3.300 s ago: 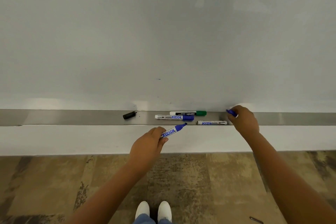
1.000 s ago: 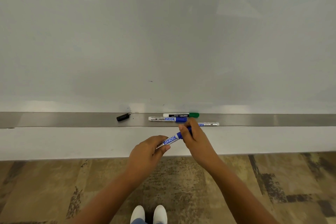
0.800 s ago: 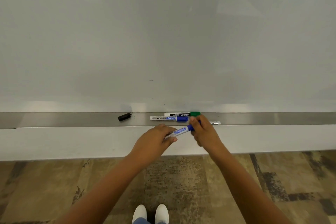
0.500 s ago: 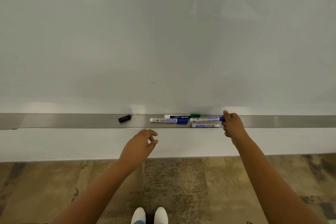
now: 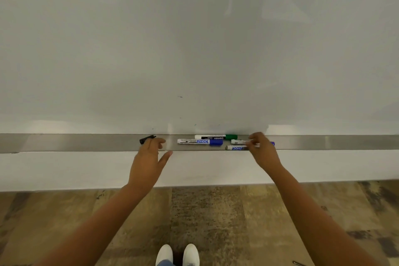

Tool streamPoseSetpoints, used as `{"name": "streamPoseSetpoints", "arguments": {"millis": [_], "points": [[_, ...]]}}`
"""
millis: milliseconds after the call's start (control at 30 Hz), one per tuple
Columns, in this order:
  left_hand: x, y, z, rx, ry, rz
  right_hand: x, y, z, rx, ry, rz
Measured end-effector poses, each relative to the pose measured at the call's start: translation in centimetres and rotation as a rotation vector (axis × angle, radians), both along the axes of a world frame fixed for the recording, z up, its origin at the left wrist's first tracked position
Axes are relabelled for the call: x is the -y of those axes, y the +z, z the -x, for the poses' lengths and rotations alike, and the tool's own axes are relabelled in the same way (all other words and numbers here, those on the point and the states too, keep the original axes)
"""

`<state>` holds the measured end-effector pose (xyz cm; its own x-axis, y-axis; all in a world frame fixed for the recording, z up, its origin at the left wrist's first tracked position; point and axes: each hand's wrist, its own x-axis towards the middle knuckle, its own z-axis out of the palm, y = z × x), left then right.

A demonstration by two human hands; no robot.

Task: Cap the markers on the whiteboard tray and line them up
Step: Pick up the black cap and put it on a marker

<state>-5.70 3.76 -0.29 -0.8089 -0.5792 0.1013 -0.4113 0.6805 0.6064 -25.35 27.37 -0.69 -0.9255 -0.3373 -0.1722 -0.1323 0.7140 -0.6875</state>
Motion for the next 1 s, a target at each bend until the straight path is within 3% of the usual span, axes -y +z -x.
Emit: {"name": "streamPoseSetpoints", "arguments": {"millis": [67, 200, 333, 533, 733, 833, 1000], "points": [[0.7, -0.3, 0.0, 0.005, 0.007, 0.080, 0.3, -0.3, -0.2, -0.033, 0.167, -0.114], [2.6, -0.9, 0.2, 0.033, 0.040, 0.185, 0.4, 0.2, 0.0, -0.037, 0.255, -0.211], [3.9, -1.2, 0.8, 0.074, 0.082, 0.118, 0.3, 0.6, 0.5, -0.072, 0.388, -0.356], [4.3, -2.0, 0.6, 0.153, 0.099, 0.038, 0.6, 1.2, 0.9, -0.113, 0.386, -0.417], [5.1, -1.8, 1.1, 0.154, 0.120, -0.056, 1.5, 1.8, -0.9, -0.241, 0.245, -0.157], [5.5, -1.8, 1.3, 0.169, 0.130, -0.129, 2.5, 2.2, -2.6, -0.173, 0.174, 0.059], [5.8, -1.8, 1.6, 0.207, 0.146, -0.167, 4.1, 3.3, -5.3, 0.013, 0.210, 0.200]]}}
